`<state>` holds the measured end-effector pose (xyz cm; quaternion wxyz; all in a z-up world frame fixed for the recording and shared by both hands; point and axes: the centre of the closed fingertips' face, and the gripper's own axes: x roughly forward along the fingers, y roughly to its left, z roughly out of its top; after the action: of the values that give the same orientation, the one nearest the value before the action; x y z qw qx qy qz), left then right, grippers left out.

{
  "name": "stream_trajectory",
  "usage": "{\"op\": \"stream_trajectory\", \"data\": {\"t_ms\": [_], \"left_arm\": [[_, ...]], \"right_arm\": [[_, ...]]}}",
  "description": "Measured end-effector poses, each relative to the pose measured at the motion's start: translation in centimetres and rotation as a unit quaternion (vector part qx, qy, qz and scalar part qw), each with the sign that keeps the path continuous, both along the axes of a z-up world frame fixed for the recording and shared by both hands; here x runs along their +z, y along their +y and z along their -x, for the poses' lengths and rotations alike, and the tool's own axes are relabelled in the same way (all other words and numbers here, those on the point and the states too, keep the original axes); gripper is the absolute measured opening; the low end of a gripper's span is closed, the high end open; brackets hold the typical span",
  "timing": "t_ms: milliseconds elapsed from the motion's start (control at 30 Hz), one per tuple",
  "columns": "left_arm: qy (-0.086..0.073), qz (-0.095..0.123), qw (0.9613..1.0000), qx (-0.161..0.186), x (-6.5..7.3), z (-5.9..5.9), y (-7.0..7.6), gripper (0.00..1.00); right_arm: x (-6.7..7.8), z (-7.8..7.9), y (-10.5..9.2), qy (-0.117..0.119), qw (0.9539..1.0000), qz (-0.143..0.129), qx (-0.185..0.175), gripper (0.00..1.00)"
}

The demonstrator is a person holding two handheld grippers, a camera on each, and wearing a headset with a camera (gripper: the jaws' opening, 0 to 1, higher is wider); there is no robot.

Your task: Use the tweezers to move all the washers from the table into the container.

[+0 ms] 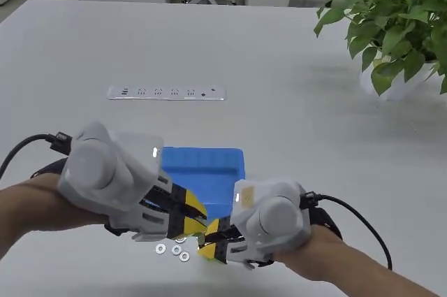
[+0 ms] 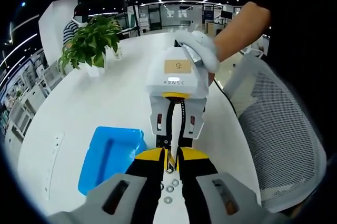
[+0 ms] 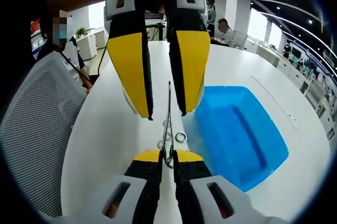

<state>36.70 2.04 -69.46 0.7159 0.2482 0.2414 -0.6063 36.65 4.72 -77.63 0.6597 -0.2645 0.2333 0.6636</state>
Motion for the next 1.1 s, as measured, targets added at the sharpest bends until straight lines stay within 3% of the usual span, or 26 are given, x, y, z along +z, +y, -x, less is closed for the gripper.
{"op": "stream_trajectory", "data": {"t_ms": [200, 467, 533, 700, 833, 1000, 1100], "left_arm": [[0.009, 0.011, 0.9997, 0.017, 0.0, -0.1, 0.3, 0.32], [0.024, 0.065, 0.9956, 0.063, 0.9, -0.1, 0.8, 0.56], [0.026, 0.083, 0.9928, 0.083, 1.2, -0.2, 1.0, 0.61], [0.028, 0.097, 0.9879, 0.118, 1.3, -0.3, 2.1, 0.7], [0.027, 0.119, 0.9816, 0.147, 1.6, -0.2, 2.7, 0.78], [0.026, 0.125, 0.9769, 0.172, 1.3, 0.1, 3.3, 0.86], [0.023, 0.141, 0.9718, 0.188, 1.6, 0.2, 3.5, 0.9]], "right_arm": [[0.5, 0.0, -0.1, -0.004, 1.0, -0.001, 0.002, 0.09], [1.8, -0.1, -0.3, -0.01, 0.9999, -0.005, 0.005, 0.09], [2.1, -0.1, -0.3, -0.01, 0.9999, -0.006, 0.007, 0.09], [2.9, -0.2, -0.2, -0.007, 0.9999, -0.013, 0.007, 0.09], [3.7, -0.4, 0.0, -0.008, 0.9998, -0.016, 0.01, 0.09], [4.7, -0.7, 0.1, -0.013, 0.9996, -0.019, 0.015, 0.09], [5.3, -1.1, 0.1, -0.017, 0.9995, -0.021, 0.016, 0.09]]}}
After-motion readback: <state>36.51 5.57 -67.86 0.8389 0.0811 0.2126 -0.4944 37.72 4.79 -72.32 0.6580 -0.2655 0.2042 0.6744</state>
